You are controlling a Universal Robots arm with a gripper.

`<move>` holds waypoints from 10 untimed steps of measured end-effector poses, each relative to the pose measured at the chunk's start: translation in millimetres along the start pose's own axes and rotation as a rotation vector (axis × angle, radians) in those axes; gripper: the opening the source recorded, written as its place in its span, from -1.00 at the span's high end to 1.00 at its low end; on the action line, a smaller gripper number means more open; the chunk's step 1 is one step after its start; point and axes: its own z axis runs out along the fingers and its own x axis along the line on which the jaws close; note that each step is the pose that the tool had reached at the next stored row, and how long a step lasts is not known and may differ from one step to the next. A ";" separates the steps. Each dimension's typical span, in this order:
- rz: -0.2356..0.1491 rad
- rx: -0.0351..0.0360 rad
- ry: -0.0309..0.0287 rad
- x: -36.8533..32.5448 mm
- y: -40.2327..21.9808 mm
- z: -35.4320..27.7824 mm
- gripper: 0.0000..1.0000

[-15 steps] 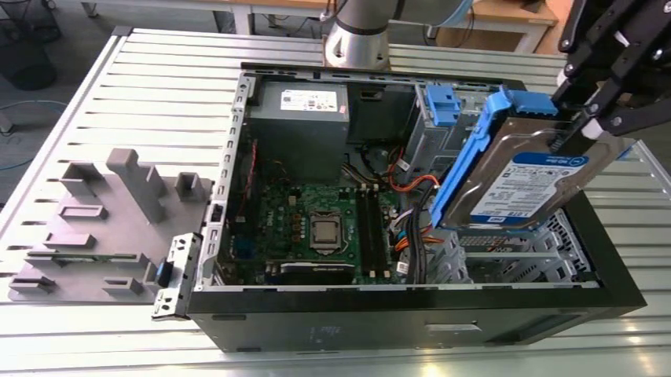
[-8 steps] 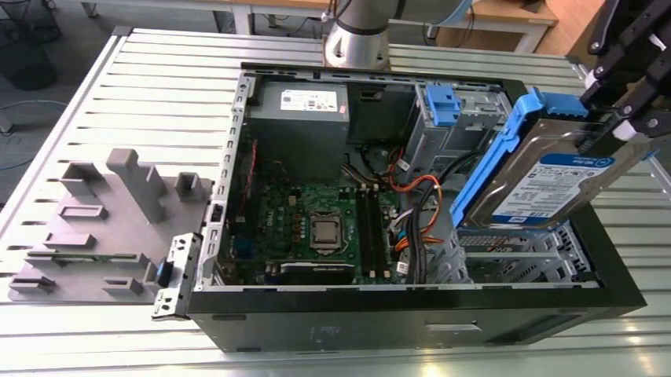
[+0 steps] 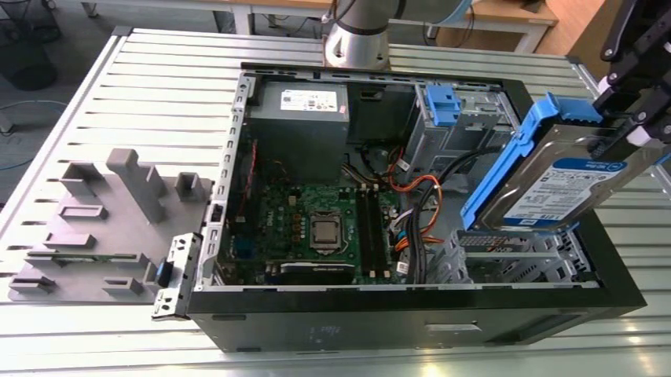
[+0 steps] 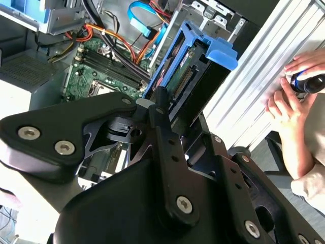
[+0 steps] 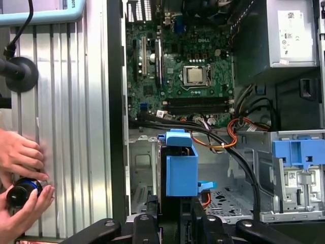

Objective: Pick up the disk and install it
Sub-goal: 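Insert the disk into the insertion slot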

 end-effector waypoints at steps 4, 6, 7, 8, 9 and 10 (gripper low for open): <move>0.000 0.0001 0.0003 0.2 -1.9 2.2 0.30; 0.000 0.0000 0.0002 0.2 -1.9 2.4 0.30; 0.000 0.0000 0.0001 0.2 -2.0 2.5 0.30; 0.000 0.0000 0.0000 0.2 -2.1 3.2 0.30; 0.000 0.0000 -0.0002 0.3 -2.2 4.7 0.30; 0.000 0.0000 0.0000 0.3 -2.5 6.0 0.30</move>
